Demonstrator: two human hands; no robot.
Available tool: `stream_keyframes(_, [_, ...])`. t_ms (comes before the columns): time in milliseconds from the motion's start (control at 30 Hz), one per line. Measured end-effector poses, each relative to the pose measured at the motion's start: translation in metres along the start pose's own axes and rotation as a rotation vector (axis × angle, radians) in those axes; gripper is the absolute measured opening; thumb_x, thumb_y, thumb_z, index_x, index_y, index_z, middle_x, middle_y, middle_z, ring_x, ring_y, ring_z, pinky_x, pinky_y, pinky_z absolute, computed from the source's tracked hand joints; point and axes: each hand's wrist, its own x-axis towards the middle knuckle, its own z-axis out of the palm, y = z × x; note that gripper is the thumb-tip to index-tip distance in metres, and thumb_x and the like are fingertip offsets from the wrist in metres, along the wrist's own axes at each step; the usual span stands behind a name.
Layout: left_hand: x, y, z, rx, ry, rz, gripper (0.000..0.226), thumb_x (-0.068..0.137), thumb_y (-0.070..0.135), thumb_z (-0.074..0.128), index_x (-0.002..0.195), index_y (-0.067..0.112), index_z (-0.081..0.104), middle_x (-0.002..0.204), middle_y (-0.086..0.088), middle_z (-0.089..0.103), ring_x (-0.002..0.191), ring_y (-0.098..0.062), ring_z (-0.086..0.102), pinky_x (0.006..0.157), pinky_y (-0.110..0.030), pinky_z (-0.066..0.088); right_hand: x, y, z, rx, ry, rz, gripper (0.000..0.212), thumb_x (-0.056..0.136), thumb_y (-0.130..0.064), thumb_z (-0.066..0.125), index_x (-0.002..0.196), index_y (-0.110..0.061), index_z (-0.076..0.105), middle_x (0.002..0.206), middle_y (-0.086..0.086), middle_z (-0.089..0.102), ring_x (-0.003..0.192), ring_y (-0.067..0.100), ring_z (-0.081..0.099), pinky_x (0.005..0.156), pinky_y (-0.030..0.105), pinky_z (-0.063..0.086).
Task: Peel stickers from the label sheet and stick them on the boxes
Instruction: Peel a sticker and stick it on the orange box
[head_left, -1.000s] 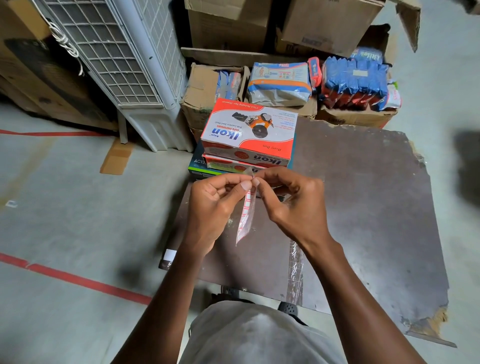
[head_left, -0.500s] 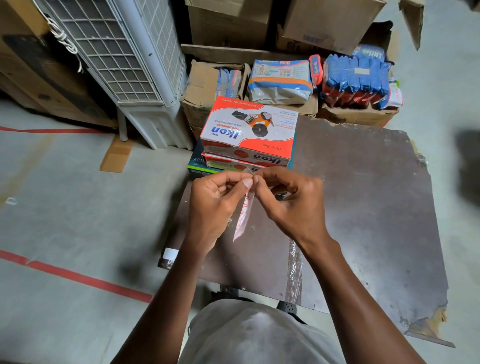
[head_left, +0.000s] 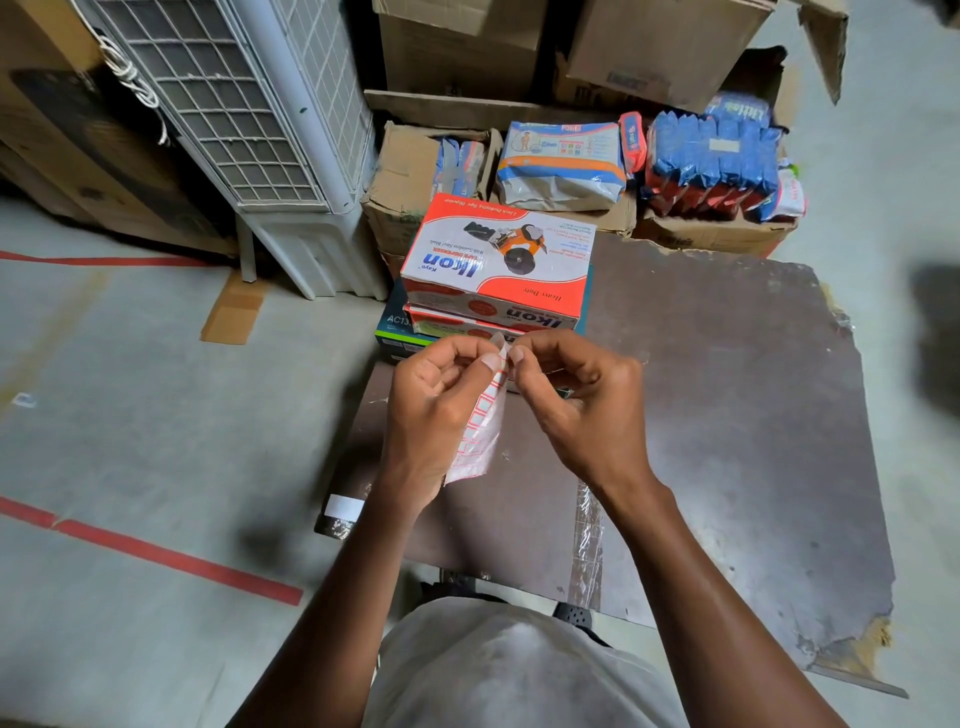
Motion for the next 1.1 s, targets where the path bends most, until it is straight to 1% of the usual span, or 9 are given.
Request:
stream_keyframes(133, [-0.002, -0.002, -0.002, 0.016, 0.032, -0.023, 0.011, 0.100, 0.003, 0.059, 0.097, 0.005, 0.070, 0.085, -0.004, 0.077, 0.080, -0.023, 0.070, 0.074, -0.031, 0.059, 0.000, 0.001, 0.000, 0.054, 0.039, 0.083, 0.013, 0.098, -0.019, 0.069, 0.099, -0.009, 0.078, 0.091, -0.005, 0.078, 0.082, 0.013, 0.074, 0.072, 0.024, 0.059])
stream_keyframes(267, [-0.003, -0.002, -0.003, 0.015, 0.044, -0.101, 0.017, 0.103, 0.010, 0.056, 0.097, 0.019, 0.069, 0.086, 0.005, 0.078, 0.078, -0.015, 0.074, 0.070, -0.025, 0.060, 0.001, 0.001, 0.000, 0.071, 0.042, 0.156, 0.015, 0.098, -0.024, 0.068, 0.099, -0.013, 0.077, 0.091, -0.008, 0.077, 0.087, 0.012, 0.074, 0.075, 0.028, 0.062])
stream_keyframes(333, [-0.003, -0.005, -0.005, 0.019, 0.053, -0.130, 0.017, 0.104, 0.014, 0.055, 0.098, 0.023, 0.069, 0.089, 0.008, 0.078, 0.083, -0.015, 0.075, 0.071, -0.024, 0.061, 0.002, 0.002, 0.001, 0.073, 0.048, 0.192, 0.014, 0.098, -0.025, 0.067, 0.098, -0.015, 0.077, 0.090, -0.010, 0.076, 0.088, 0.010, 0.073, 0.077, 0.029, 0.063])
stream_keyframes(433, [-0.001, -0.009, -0.006, 0.011, 0.078, -0.151, 0.014, 0.104, 0.016, 0.057, 0.101, 0.023, 0.068, 0.094, 0.006, 0.079, 0.091, -0.021, 0.076, 0.075, -0.027, 0.062, 0.001, 0.004, 0.002, 0.084, 0.058, 0.248, 0.012, 0.098, -0.028, 0.068, 0.097, -0.020, 0.077, 0.091, -0.012, 0.077, 0.089, 0.011, 0.074, 0.080, 0.034, 0.064])
stream_keyframes(633, [0.006, -0.019, -0.010, -0.004, 0.149, -0.227, 0.011, 0.103, 0.016, 0.058, 0.103, 0.021, 0.068, 0.093, 0.009, 0.079, 0.088, -0.015, 0.077, 0.073, -0.025, 0.062, 0.003, 0.007, 0.002, 0.109, 0.092, 0.326, 0.012, 0.098, -0.026, 0.068, 0.097, -0.019, 0.077, 0.092, -0.006, 0.078, 0.090, 0.015, 0.074, 0.086, 0.041, 0.064])
stream_keyframes(733, [0.009, -0.028, -0.013, 0.018, 0.175, -0.274, 0.010, 0.102, 0.019, 0.059, 0.105, 0.022, 0.069, 0.097, 0.006, 0.079, 0.094, -0.020, 0.076, 0.074, -0.026, 0.062, 0.003, 0.010, 0.001, 0.128, 0.094, 0.351, 0.012, 0.098, -0.024, 0.068, 0.098, -0.017, 0.077, 0.091, -0.004, 0.078, 0.088, 0.018, 0.074, 0.084, 0.046, 0.064])
stream_keyframes(833, [0.009, -0.029, -0.012, 0.005, 0.155, -0.253, 0.010, 0.102, 0.018, 0.059, 0.104, 0.021, 0.068, 0.097, 0.005, 0.079, 0.093, -0.020, 0.076, 0.077, -0.029, 0.062, 0.004, 0.012, 0.000, 0.131, 0.093, 0.354, 0.011, 0.098, -0.022, 0.068, 0.097, -0.015, 0.077, 0.092, -0.002, 0.078, 0.088, 0.018, 0.074, 0.083, 0.046, 0.064])
stream_keyframes(1000, [0.012, -0.024, -0.006, -0.011, 0.137, -0.208, 0.012, 0.103, 0.013, 0.058, 0.101, 0.020, 0.067, 0.091, 0.010, 0.079, 0.086, -0.014, 0.076, 0.075, -0.027, 0.062, 0.005, 0.010, 0.000, 0.128, 0.074, 0.350, 0.011, 0.098, -0.022, 0.068, 0.096, -0.015, 0.076, 0.089, -0.004, 0.078, 0.083, 0.014, 0.074, 0.080, 0.035, 0.064])
stream_keyframes(1100, [0.013, -0.023, -0.004, 0.024, 0.134, -0.166, 0.011, 0.102, 0.013, 0.060, 0.102, 0.020, 0.068, 0.098, 0.005, 0.080, 0.092, -0.022, 0.077, 0.080, -0.033, 0.063, 0.007, 0.008, 0.000, 0.140, 0.018, 0.341, 0.008, 0.097, -0.022, 0.070, 0.093, -0.018, 0.075, 0.088, -0.006, 0.077, 0.085, 0.016, 0.075, 0.079, 0.039, 0.064])
